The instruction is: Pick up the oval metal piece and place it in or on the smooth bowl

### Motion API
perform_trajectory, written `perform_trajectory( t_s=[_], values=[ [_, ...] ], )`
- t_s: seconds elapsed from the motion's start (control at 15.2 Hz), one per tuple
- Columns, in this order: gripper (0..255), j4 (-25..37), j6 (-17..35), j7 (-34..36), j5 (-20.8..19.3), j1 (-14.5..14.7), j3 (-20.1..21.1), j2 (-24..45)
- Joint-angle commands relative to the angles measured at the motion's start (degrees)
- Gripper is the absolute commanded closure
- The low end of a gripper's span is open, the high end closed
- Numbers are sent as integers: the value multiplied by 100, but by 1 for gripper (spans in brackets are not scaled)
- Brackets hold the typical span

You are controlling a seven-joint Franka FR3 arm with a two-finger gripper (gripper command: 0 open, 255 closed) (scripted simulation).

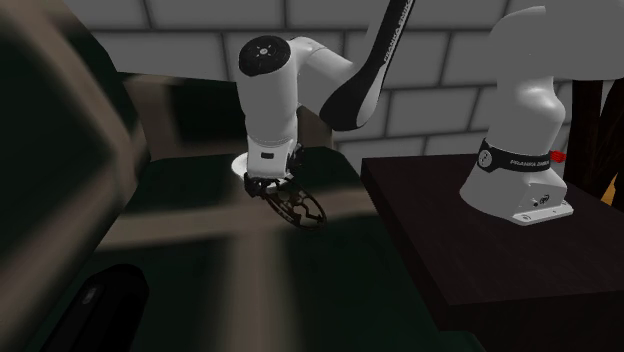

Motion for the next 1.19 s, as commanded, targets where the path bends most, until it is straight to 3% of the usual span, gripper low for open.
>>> perform_trajectory(
  t_s=[0.0, 0.2, 0.26, 0.86, 1.12],
  values=[
    [0, 3, 2, 1, -2, 0, -1, 4],
    [0, 2, 2, 1, -1, 0, -1, 3],
    [255, 2, 2, 1, -1, 0, -1, 3],
    [255, 3, 2, 2, -2, -1, 1, 4],
    [255, -76, -188, -223, 173, -31, 61, -305]
  ],
)
